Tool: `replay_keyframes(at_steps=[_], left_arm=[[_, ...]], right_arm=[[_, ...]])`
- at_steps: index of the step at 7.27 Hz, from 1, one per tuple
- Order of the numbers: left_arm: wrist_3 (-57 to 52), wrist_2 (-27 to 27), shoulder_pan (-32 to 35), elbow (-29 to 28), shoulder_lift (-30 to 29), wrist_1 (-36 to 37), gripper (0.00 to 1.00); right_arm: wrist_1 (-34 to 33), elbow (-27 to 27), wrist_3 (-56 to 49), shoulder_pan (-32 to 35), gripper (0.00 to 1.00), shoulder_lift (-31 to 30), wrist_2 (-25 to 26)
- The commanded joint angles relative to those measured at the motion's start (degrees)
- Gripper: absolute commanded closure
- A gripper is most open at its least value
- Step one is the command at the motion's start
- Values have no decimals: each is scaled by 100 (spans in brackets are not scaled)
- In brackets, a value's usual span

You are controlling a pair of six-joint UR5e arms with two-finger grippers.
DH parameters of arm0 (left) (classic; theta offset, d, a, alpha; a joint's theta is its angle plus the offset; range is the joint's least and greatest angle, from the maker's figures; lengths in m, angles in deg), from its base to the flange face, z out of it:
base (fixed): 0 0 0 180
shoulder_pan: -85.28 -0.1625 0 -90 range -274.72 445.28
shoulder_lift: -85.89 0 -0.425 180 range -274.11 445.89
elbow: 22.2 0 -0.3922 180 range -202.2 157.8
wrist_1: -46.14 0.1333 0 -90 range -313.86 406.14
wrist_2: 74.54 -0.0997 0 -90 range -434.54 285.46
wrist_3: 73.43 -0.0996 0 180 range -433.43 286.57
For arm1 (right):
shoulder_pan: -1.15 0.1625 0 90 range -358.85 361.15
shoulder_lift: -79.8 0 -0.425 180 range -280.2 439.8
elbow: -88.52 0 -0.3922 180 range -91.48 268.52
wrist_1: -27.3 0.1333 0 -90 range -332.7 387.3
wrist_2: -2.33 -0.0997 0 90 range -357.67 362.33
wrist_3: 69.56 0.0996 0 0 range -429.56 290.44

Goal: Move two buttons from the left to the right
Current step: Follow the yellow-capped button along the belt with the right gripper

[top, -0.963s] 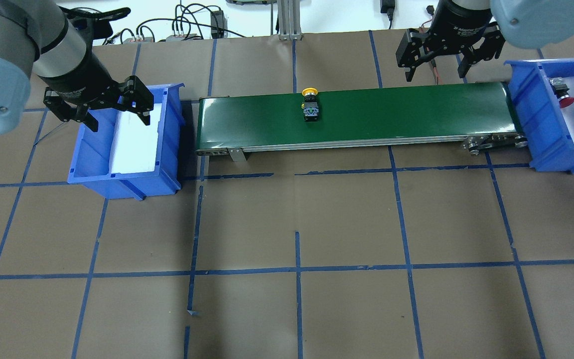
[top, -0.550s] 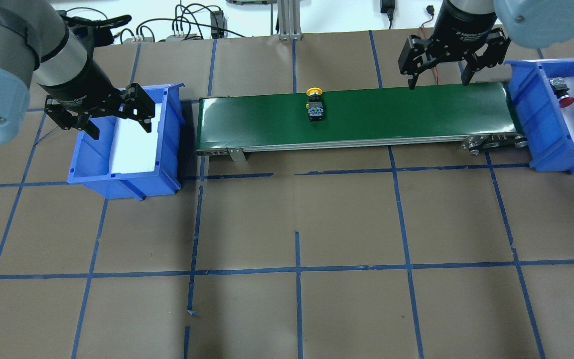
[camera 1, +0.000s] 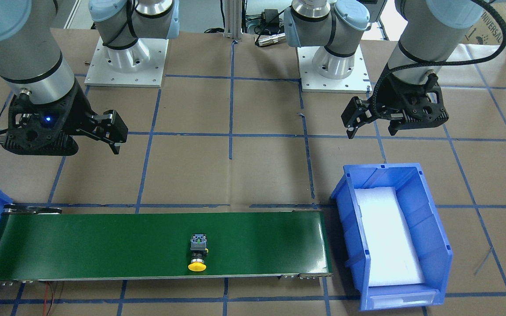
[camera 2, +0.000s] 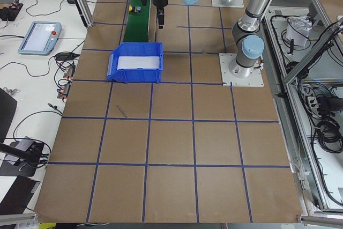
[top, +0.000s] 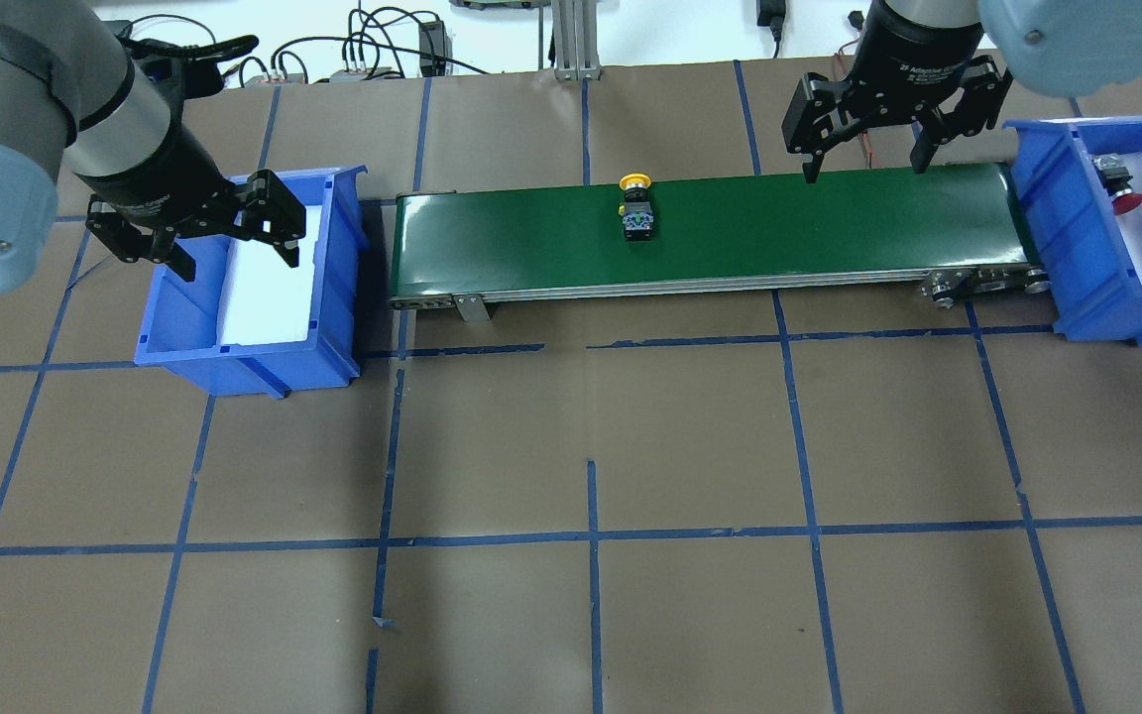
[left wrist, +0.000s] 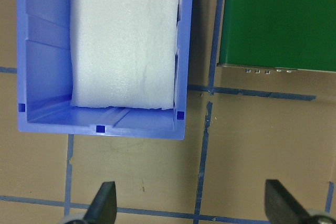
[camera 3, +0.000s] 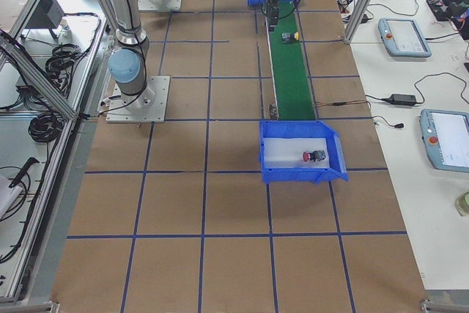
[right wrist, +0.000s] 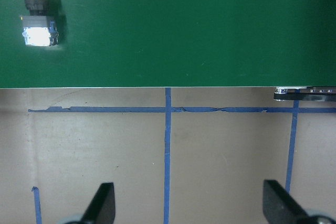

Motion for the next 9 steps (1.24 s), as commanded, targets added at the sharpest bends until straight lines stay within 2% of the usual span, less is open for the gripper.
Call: replay_keyframes(at_steps=[1,9], left_arm=[[-8,32,-6,1,-7,-1,0],[-17,-3,3,1,-33,-1,0]], right_arm=[[-65,18,-37,5,0,59,4],[-443,9,-55,5,0,384,57]])
